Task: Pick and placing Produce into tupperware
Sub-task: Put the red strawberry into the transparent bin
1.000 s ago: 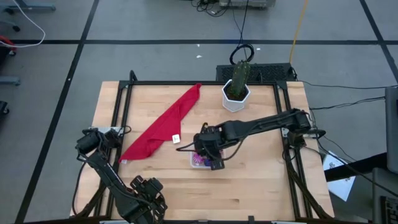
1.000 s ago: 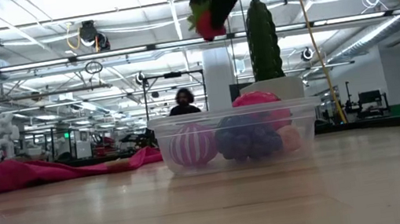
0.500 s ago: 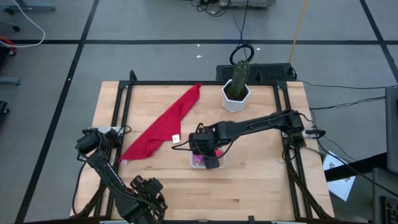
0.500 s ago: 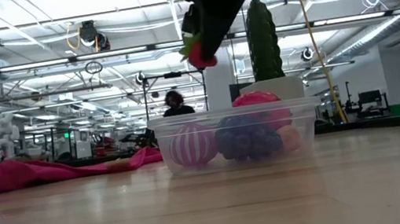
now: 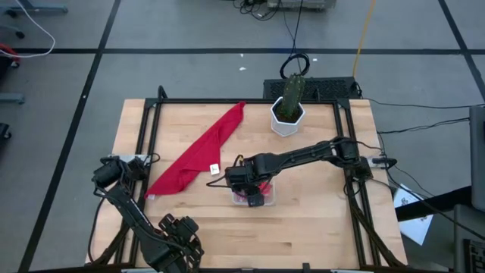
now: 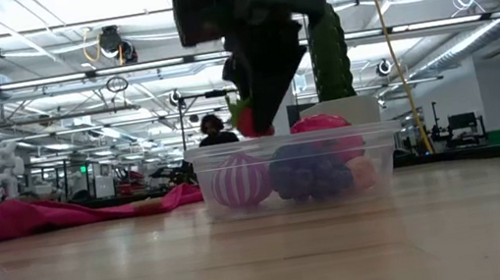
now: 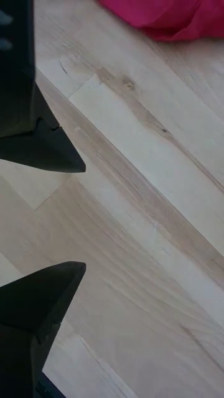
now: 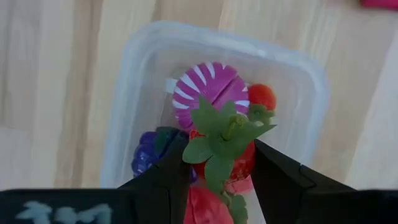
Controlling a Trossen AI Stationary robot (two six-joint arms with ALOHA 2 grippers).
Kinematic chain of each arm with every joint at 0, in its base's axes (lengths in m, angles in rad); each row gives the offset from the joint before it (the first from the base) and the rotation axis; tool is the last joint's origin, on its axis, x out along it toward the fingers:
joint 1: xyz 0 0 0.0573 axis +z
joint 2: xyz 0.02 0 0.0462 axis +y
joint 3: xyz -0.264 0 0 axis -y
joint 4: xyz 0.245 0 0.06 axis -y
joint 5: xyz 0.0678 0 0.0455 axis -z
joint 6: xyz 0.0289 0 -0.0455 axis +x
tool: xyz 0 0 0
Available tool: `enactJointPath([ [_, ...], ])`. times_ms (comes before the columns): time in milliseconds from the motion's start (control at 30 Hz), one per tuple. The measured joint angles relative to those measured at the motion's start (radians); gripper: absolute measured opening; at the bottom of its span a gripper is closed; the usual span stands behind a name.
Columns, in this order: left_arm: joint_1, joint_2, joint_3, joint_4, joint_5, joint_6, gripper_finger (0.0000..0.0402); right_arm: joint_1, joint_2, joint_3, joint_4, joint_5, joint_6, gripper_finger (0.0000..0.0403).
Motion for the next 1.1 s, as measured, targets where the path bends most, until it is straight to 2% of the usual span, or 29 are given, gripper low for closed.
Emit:
enactJointPath([
  [1100, -0.004, 0.000, 0.000, 0.000, -0.001, 0.003, 0.0253, -0.008, 0.026, 0.000, 0.014, 0.004, -0.028, 0.0141],
])
